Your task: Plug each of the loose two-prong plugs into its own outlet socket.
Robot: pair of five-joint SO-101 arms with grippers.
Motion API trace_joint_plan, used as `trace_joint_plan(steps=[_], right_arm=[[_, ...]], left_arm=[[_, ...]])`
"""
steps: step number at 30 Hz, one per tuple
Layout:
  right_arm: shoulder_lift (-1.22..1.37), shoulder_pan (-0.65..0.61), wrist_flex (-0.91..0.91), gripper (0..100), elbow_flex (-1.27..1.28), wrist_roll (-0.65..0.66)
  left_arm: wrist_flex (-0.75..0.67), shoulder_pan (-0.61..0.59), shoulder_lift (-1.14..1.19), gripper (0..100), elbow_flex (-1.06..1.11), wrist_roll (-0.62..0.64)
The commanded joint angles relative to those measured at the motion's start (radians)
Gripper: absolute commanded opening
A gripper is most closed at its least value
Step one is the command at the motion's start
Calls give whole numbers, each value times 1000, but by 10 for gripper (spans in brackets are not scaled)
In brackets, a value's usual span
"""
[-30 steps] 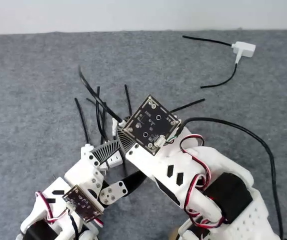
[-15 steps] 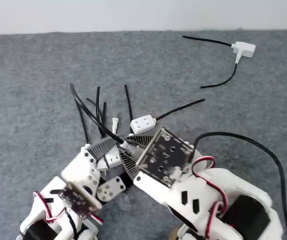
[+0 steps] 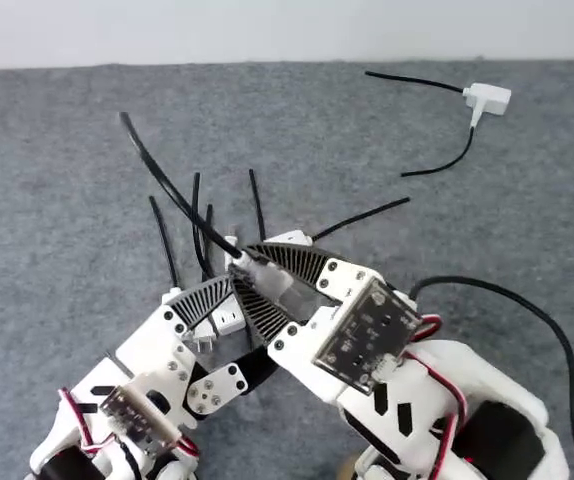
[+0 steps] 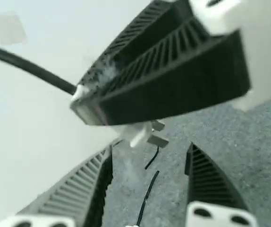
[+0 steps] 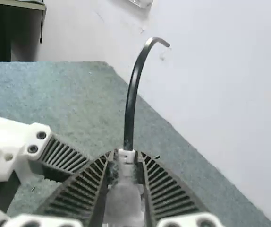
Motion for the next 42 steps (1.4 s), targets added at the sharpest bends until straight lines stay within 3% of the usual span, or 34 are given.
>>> trace_joint_plan(steps=[1, 13, 22, 42], right_arm=[[-25, 7, -35, 7, 23, -18], [-128, -18, 71, 7, 25, -21], [-239, -73, 102, 7, 146, -21], [-429, -68, 168, 7, 269, -20]], left_arm=[[-64, 3, -15, 239, -45, -9], [-100, -2, -14, 239, -53, -52], [-133, -112, -14, 239, 1, -31], [-123, -114, -15, 239, 59, -34]])
